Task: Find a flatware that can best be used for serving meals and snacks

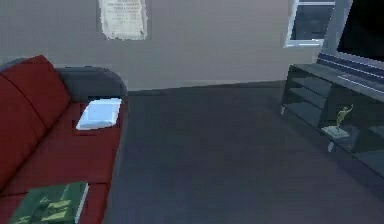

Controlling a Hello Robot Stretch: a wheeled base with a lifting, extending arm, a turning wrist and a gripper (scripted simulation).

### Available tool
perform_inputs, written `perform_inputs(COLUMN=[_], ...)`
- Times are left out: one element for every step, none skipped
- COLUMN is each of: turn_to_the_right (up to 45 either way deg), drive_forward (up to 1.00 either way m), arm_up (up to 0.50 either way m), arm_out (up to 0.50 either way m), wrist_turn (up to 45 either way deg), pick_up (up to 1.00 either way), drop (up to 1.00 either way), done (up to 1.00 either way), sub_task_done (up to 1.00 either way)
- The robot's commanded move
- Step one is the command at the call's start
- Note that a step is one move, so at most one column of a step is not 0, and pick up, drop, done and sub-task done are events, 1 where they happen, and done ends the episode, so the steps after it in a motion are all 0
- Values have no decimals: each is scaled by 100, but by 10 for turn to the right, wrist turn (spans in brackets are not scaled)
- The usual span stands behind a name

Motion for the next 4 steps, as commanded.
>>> perform_inputs(turn_to_the_right=[300,0,-420,0], drive_forward=[0,10,0,100], arm_up=[0,0,0,0], arm_out=[0,0,0,0], wrist_turn=[0,0,0,0], pick_up=[0,0,0,0], drop=[0,0,0,0], done=[0,0,0,0], sub_task_done=[0,0,0,0])
